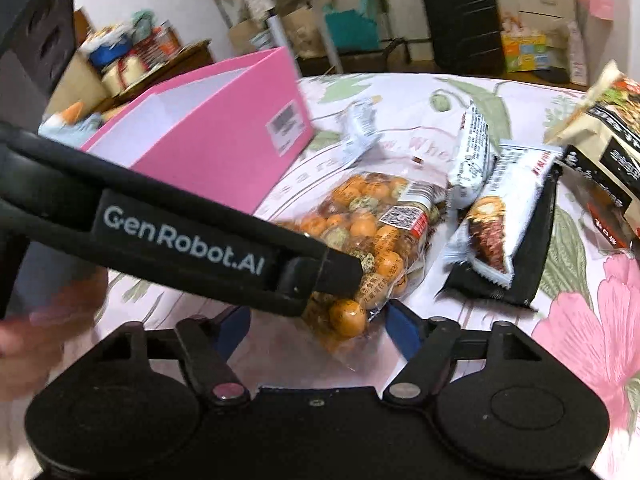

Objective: Organize snacks
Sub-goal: 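Grasp the clear bag of orange candy balls with the left gripper, then carry the candy bag into the pink box and open the left gripper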

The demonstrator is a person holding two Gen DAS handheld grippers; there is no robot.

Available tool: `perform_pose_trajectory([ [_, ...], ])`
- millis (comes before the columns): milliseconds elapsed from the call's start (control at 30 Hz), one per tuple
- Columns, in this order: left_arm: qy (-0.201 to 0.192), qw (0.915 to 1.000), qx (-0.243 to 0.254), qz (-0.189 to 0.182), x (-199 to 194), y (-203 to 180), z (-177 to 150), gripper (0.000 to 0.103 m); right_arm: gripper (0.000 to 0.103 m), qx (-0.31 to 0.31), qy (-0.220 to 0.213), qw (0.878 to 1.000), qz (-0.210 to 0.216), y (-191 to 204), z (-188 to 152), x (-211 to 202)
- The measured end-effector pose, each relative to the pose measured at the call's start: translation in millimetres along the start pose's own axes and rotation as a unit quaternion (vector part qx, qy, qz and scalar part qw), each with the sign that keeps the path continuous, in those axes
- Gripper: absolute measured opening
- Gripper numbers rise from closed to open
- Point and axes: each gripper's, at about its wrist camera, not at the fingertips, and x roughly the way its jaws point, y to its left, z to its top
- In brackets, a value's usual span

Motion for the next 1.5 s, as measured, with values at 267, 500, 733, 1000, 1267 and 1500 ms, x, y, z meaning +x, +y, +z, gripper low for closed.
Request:
perform_pose_trajectory([
  [267,-0.004,0.9995,0.031,0.012,-33.8,-16.7,-20.2,0.070,0.067,-0.050,0.023,0.998,-0.007,20.8,-0.3,-20.4],
  [500,-0.013,0.9999,0.010,0.000,-56.7,-19.6,-37.3,0.070,0.067,-0.066,0.037,0.997,0.014,24.4,-2.7,-47.1],
  [733,-0.031,0.9995,-0.005,0.008,-86.1,-23.9,-49.0,0.070,0.067,-0.090,0.063,0.994,0.025,35.0,8.2,-68.2],
  [1000,-0.052,0.9983,-0.018,0.017,-117.1,-30.1,-59.7,0.070,0.066,-0.114,0.089,0.989,0.031,54.9,22.8,-81.1],
  [1267,-0.104,0.9943,-0.016,0.021,-161.4,-26.6,-67.9,0.070,0.065,-0.171,0.056,0.983,0.029,88.4,32.7,-111.3],
  [1500,-0.171,0.9838,-0.023,0.050,-193.6,-6.7,-63.0,0.070,0.063,-0.200,0.012,0.979,0.028,117.0,60.0,-110.4],
])
